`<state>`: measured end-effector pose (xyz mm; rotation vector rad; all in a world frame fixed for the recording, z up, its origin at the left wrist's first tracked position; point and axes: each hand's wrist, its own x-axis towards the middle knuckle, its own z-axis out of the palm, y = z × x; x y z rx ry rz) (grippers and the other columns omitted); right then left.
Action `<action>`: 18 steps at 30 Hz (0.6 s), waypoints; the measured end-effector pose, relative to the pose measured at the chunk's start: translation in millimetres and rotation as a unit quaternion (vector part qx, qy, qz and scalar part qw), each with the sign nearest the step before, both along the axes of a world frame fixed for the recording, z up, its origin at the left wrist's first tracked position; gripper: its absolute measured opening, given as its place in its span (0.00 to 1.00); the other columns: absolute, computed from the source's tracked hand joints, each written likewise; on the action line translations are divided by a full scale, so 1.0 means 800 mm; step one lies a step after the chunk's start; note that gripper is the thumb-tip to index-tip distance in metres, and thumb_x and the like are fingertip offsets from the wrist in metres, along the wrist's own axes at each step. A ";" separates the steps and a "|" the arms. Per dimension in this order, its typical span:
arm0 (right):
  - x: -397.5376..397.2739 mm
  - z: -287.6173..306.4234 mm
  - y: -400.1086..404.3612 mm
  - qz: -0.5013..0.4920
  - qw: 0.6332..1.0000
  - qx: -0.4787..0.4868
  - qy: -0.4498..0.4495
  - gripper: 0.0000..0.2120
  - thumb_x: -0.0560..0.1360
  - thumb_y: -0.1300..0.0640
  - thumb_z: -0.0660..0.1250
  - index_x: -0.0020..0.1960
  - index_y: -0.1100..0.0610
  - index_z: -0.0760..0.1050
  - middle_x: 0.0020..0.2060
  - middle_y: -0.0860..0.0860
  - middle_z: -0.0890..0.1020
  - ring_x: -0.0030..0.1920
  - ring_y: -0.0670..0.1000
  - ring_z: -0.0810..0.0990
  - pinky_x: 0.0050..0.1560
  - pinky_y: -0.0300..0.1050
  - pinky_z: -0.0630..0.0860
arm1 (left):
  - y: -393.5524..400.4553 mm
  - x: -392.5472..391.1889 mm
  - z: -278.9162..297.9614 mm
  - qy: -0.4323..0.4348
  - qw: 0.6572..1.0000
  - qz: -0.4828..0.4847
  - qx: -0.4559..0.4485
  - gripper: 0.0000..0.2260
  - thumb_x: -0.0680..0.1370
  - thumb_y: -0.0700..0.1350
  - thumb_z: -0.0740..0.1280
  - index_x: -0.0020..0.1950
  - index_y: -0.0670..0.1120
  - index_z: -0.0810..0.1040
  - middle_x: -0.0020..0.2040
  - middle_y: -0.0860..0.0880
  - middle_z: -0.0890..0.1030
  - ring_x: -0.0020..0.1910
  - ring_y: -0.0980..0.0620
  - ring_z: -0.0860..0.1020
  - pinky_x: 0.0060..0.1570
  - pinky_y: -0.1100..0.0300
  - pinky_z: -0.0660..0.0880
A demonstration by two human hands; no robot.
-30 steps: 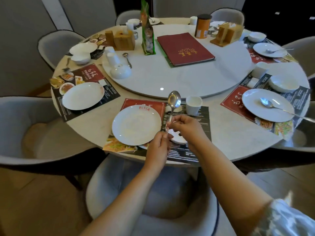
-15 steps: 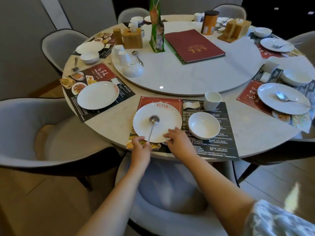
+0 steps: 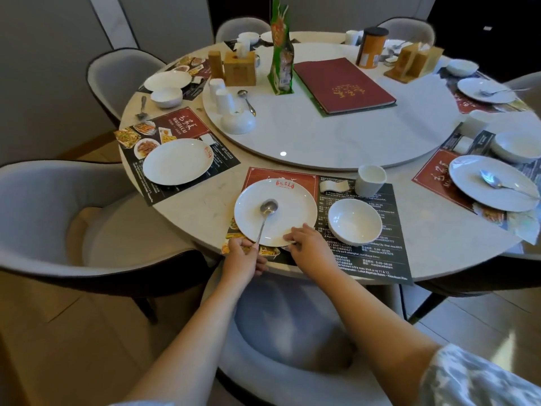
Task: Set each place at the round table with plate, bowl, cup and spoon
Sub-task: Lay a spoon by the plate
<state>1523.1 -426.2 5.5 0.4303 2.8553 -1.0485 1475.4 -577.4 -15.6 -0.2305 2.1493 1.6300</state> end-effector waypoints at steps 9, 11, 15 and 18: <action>-0.024 0.037 -0.034 -0.032 0.995 -0.050 0.080 0.12 0.77 0.60 0.62 0.53 0.49 0.81 0.56 0.50 0.80 0.60 0.52 0.74 0.61 0.48 0.71 | -0.059 -0.016 0.024 0.087 0.987 -0.008 -0.136 0.05 0.79 0.46 0.63 0.53 0.49 0.74 0.44 0.51 0.79 0.43 0.49 0.77 0.36 0.59 0.68; -0.039 0.044 -0.047 -0.036 0.995 -0.056 0.079 0.12 0.77 0.60 0.62 0.53 0.49 0.81 0.58 0.51 0.79 0.60 0.52 0.74 0.59 0.45 0.71 | -0.068 -0.028 0.029 0.074 0.990 -0.009 -0.123 0.04 0.77 0.44 0.65 0.51 0.49 0.76 0.46 0.48 0.81 0.45 0.49 0.78 0.36 0.61 0.68; -0.068 0.043 -0.064 -0.080 0.992 -0.054 0.077 0.12 0.78 0.60 0.62 0.54 0.49 0.81 0.60 0.51 0.79 0.59 0.51 0.75 0.56 0.42 0.72 | -0.073 -0.051 0.025 0.060 0.993 -0.051 -0.092 0.02 0.77 0.43 0.66 0.46 0.49 0.78 0.47 0.48 0.83 0.46 0.50 0.79 0.45 0.58 0.75; -0.080 0.043 -0.074 -0.129 0.987 -0.059 0.070 0.12 0.78 0.61 0.61 0.54 0.51 0.81 0.60 0.51 0.79 0.58 0.50 0.76 0.53 0.37 0.67 | -0.074 -0.066 0.023 0.046 0.992 -0.093 -0.066 0.05 0.76 0.44 0.67 0.41 0.52 0.78 0.48 0.47 0.83 0.49 0.47 0.81 0.53 0.48 0.80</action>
